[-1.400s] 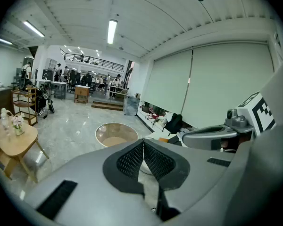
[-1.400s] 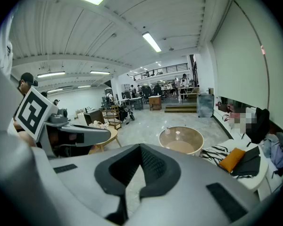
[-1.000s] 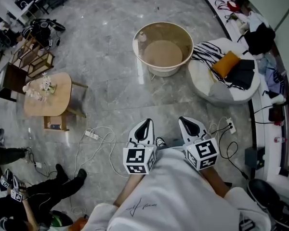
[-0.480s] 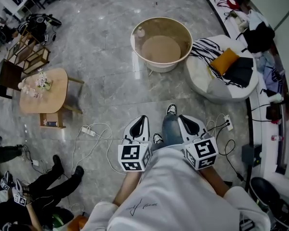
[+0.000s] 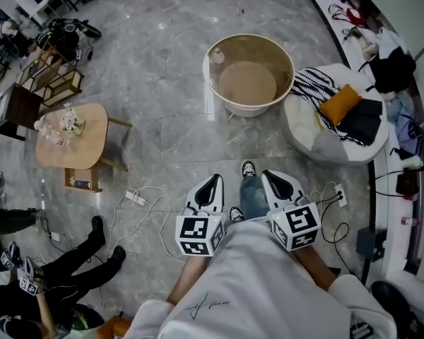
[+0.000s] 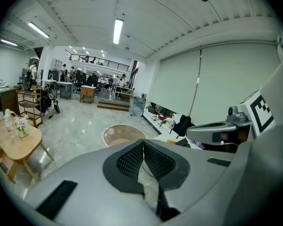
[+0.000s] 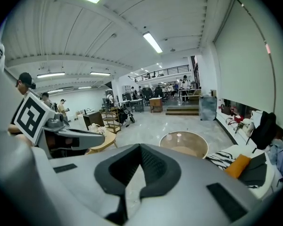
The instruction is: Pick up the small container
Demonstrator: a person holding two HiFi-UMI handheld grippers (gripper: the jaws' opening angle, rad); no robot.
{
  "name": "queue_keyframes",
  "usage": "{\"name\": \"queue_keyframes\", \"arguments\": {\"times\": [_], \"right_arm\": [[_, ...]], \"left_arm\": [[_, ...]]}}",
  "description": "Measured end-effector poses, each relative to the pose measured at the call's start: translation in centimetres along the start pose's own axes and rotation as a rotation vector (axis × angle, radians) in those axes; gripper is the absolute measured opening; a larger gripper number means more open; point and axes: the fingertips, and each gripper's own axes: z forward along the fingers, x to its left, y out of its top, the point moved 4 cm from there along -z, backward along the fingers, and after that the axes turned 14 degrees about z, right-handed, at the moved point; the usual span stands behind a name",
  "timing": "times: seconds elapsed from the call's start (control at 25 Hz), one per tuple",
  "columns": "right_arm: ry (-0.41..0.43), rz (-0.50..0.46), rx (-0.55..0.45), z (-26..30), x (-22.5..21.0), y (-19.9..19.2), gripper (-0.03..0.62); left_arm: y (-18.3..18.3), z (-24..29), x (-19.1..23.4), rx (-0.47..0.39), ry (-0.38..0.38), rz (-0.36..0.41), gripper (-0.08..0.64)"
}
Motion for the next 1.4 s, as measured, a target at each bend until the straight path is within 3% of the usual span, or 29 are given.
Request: {"name": "queue_keyframes", "arguments": {"times": [0.76, 1.4], "right_arm": [[0.113, 0.0, 0.003, 11.3, -7.0, 10.0, 0.017], [0.202, -0.029, 0.071, 18.4, -13.3, 14.6, 0.017]], "left_arm": [[7.9, 12.9, 4.2, 0.025, 0.004, 0.046, 0.017], [11.8, 22.8, 5.3, 0.05, -0.005, 0.072, 0.018]]}}
